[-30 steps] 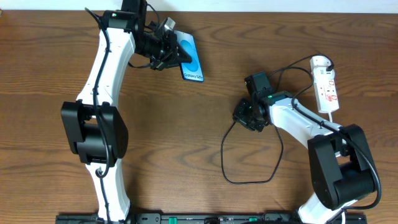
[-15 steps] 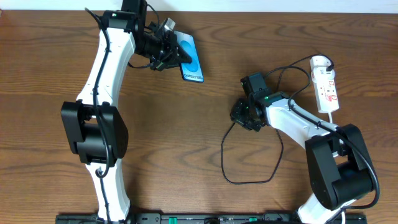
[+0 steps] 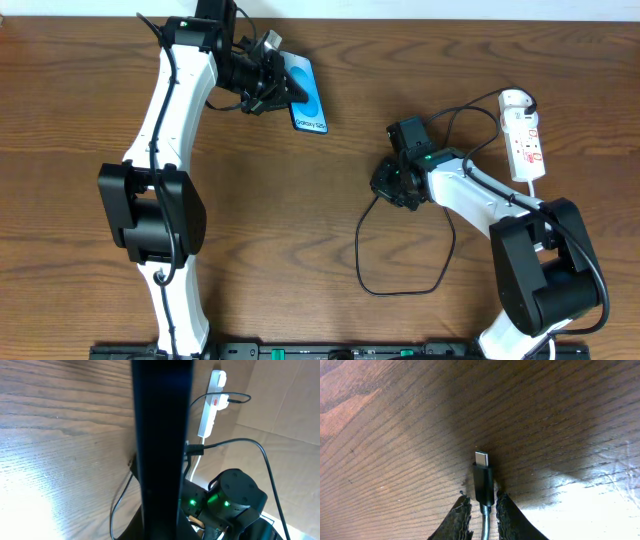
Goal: Plug charger to phone and switch on socket
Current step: 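Lower the right gripper onto the black cable's USB-C end, then lift the USB-C plug with the right gripper toward the phone's bottom port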
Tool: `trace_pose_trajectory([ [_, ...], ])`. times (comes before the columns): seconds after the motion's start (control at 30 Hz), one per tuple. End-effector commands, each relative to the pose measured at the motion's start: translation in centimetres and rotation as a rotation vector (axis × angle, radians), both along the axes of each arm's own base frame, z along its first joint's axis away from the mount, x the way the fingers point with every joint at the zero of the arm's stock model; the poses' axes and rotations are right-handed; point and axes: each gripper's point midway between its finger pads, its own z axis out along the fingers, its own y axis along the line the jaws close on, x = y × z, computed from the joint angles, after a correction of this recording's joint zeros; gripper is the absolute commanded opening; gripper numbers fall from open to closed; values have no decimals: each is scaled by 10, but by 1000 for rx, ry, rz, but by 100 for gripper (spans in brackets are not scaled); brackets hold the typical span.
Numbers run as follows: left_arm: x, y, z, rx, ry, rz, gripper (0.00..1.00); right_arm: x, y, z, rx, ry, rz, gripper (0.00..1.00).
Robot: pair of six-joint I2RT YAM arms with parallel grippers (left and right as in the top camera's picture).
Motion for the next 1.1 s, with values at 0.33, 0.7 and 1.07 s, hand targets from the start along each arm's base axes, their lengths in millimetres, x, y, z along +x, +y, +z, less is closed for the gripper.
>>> trace_pose_trajectory([
  [0.33,-3,-2,20,-23,-58,-20,7,-2,-6,-12,-36,18,-9,1],
  [0.7,-2,-36,98,-474,-303,-209,7,19,36,57,326,-170,230,1],
  [1.07,-2,-41,131,-624,-417,-300,7,-10,50,199,593,-607,671,1],
])
